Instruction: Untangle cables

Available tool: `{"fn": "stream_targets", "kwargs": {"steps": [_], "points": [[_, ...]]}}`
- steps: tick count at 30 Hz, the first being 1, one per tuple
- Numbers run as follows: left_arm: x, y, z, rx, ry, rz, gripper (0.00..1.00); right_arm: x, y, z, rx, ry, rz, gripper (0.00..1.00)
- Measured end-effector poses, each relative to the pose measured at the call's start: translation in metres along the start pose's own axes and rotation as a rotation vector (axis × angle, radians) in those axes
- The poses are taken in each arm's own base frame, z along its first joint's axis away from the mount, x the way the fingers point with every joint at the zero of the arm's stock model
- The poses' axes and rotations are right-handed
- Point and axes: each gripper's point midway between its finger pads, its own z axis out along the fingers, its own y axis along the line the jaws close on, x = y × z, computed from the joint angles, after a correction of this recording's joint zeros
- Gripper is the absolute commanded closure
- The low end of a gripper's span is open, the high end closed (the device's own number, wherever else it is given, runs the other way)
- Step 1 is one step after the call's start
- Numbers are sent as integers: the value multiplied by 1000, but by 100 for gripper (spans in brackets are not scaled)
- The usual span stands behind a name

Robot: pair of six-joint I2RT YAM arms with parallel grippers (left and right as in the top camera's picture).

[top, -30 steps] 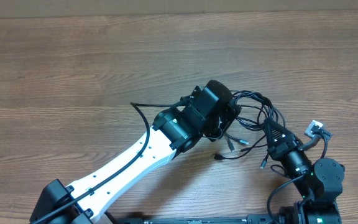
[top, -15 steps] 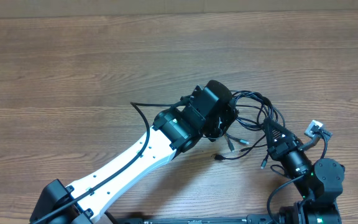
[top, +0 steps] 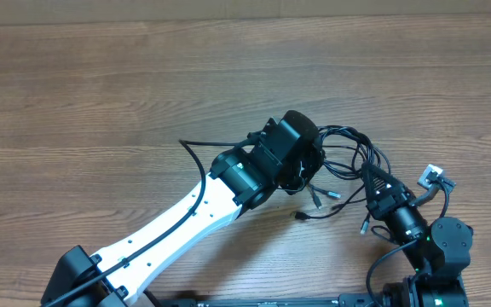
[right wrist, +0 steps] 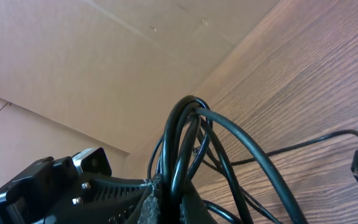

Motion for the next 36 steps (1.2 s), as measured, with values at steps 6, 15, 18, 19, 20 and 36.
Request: {"fn": "stream_targets", "kwargs": {"steps": [6,15,18,19,20,36], "points": [[0,0,0,-2,0,0,96,0,0,0,0,0,0,96],[0,0,0,-2,0,0,96,0,0,0,0,0,0,96],[1,1,0,-2,4,0,96,0,0,0,0,0,0,96],[1,1,0,-2,5,0,96,0,0,0,0,0,1,96],[1,1,0,-3,7,0,96,0,0,0,0,0,0,96],[7,1,0,-3,42,67,96,-1,-1,0,3,-4,0,96]]}}
